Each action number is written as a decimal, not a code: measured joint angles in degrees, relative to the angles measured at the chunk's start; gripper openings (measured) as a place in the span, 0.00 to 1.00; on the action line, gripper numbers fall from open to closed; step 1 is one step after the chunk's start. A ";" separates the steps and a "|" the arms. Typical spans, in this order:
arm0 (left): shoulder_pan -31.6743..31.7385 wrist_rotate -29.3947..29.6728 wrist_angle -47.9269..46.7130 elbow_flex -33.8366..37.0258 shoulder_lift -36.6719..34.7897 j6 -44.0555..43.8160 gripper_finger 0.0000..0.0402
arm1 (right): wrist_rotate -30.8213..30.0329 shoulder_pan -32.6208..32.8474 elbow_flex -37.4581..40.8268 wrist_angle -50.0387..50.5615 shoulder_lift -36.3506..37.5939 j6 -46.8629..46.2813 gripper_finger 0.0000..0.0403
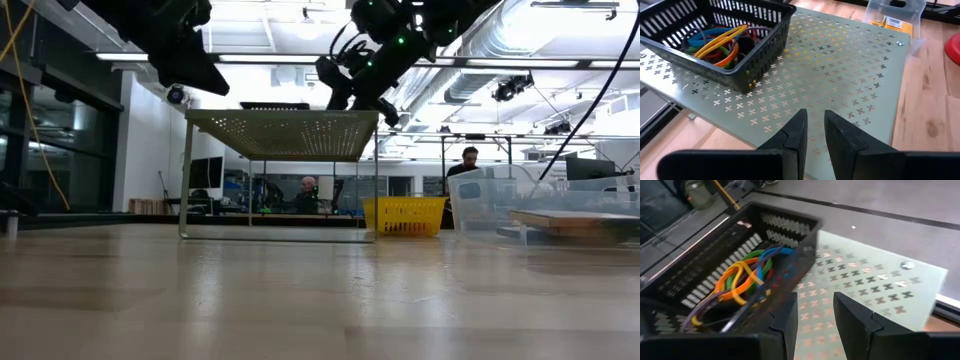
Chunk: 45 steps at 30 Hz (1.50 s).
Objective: Pick & Place Office Desk Supplies
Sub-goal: Put the black bin with sorted rubber bands on the shelf, then put the transparent bin with sorted crayon boxes on the shelf
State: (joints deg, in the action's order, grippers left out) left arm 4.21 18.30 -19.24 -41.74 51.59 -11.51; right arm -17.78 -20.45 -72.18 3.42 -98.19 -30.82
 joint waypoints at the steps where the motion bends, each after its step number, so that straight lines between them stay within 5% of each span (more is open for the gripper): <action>1: 0.18 0.00 0.02 0.00 0.00 0.00 0.15 | 0.04 0.31 0.00 -0.25 0.00 0.41 0.28; 22: 0.24 -0.04 0.07 0.00 0.00 -0.07 0.15 | 2.94 1.71 0.00 -7.99 -1.60 2.62 0.28; 39: 0.24 -0.10 0.00 0.00 0.00 -0.07 0.15 | -1.94 1.58 0.00 -7.48 -1.57 3.63 0.28; 45: 0.24 -0.10 -0.02 0.00 0.00 -0.07 0.15 | -10.37 1.39 0.00 -1.96 -1.65 4.28 0.28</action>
State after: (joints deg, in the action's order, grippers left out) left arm 4.45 18.21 -19.27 -41.74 51.59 -11.57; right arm -28.15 -19.06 -72.18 1.46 -99.84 -26.55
